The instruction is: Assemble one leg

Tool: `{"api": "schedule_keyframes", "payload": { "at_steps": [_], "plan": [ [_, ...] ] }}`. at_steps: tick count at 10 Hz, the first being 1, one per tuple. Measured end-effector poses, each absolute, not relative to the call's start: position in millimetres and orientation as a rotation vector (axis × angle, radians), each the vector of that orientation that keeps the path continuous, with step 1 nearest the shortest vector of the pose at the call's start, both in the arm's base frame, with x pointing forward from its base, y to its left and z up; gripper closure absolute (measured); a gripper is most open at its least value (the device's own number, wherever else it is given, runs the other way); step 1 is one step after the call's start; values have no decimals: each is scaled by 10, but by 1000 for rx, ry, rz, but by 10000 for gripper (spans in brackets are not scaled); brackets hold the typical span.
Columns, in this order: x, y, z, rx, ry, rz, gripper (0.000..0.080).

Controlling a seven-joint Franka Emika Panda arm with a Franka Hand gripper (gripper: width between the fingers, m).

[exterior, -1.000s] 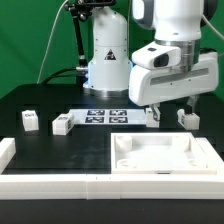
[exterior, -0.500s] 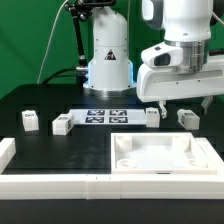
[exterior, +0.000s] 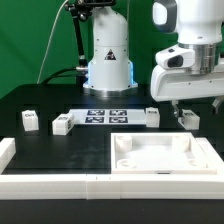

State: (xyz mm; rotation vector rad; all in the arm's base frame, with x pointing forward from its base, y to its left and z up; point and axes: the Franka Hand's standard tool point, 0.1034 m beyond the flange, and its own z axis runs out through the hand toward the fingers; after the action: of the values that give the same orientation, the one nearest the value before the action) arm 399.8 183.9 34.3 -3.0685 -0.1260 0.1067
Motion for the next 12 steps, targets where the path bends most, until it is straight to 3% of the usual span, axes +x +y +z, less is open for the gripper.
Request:
{"api": "schedule_keyframes", "payload": {
  "at_steps": [4, 12],
  "plan": [
    [3947, 1815, 320, -3070, -171, 138, 151],
    [3738, 1701, 167, -2994, -173, 1102, 151]
  ]
}}
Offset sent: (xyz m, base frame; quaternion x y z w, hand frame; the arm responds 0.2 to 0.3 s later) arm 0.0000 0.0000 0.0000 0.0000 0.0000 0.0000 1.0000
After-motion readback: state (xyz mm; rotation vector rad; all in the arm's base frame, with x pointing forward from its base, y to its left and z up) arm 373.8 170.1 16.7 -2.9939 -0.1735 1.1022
